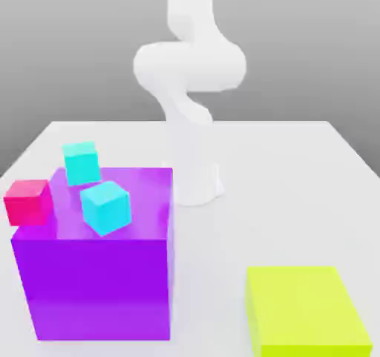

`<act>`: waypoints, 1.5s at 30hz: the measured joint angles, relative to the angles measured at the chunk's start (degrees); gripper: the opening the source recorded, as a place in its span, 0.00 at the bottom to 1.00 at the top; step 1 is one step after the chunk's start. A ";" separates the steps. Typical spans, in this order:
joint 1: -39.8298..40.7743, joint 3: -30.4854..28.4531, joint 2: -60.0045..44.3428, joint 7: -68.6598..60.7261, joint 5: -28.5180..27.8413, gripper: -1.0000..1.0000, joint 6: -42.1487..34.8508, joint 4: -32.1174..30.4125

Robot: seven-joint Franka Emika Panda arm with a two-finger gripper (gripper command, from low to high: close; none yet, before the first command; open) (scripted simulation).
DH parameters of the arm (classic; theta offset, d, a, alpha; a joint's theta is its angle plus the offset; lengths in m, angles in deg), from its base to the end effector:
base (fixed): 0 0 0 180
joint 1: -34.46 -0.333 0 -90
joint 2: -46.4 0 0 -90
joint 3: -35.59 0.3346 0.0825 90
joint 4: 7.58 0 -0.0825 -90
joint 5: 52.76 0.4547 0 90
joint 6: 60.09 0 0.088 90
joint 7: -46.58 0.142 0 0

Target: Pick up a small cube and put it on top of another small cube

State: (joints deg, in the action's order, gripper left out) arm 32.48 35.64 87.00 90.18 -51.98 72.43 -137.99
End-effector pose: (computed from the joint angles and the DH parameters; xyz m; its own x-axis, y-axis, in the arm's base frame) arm 0.4600 0.0170 0.6801 0.5563 -0.6768 0.4822 -0.4811 -0.7354 -0.4772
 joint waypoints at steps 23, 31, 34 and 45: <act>-14.67 6.24 -48.16 -15.75 0.29 0.50 6.89 12.57; -19.67 8.01 -64.89 -17.60 -5.12 0.50 9.19 16.93; -21.86 8.08 -71.16 -18.00 -7.37 0.50 10.34 18.58; -23.40 6.87 -79.23 -17.59 -8.79 0.00 15.48 20.55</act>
State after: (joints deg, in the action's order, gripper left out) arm 9.07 42.51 7.77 72.59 -60.77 87.92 -117.44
